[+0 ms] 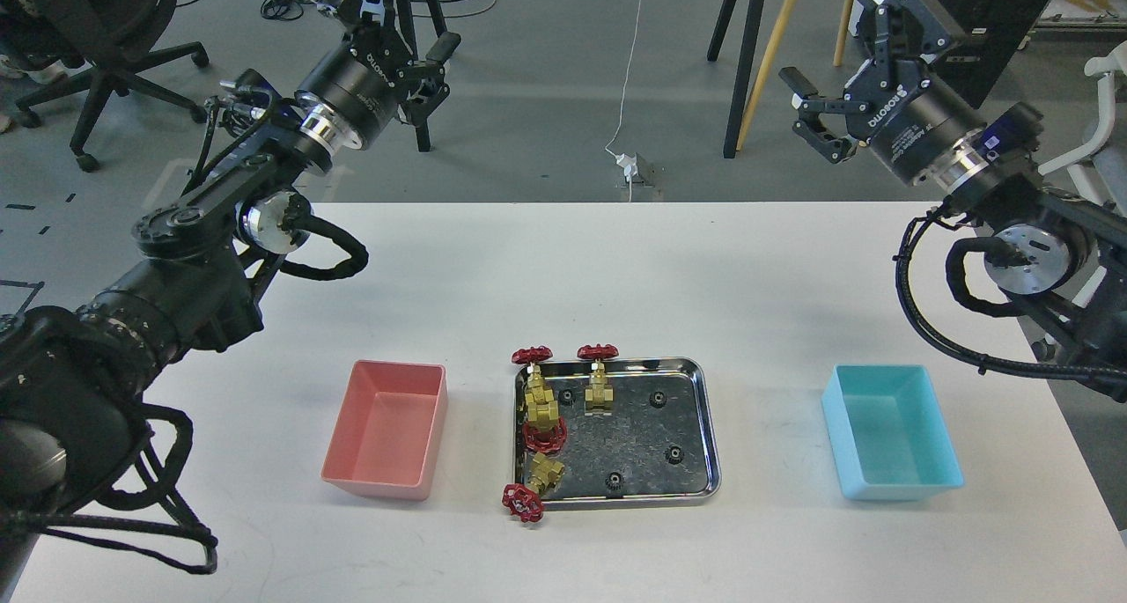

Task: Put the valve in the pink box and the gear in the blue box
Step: 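Reach the left gripper down toward the brass valve on the tray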

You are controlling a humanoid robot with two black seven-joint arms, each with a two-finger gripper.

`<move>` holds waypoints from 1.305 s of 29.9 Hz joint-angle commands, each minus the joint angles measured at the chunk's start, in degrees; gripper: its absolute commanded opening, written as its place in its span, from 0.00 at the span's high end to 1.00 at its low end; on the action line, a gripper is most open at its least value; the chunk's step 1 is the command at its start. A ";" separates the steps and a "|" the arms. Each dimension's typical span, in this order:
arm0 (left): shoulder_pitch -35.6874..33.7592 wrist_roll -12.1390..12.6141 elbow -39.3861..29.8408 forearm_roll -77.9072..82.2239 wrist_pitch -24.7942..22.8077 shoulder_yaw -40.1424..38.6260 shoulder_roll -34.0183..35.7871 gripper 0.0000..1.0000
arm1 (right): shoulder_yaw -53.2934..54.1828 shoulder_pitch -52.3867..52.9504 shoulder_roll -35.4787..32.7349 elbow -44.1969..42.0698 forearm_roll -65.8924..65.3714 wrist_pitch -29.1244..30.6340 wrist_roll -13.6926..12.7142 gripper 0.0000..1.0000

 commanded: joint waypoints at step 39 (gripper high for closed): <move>-17.79 0.01 -54.97 48.59 1.01 38.20 25.72 0.00 | 0.97 7.17 -5.31 -9.49 0.00 0.00 0.00 0.01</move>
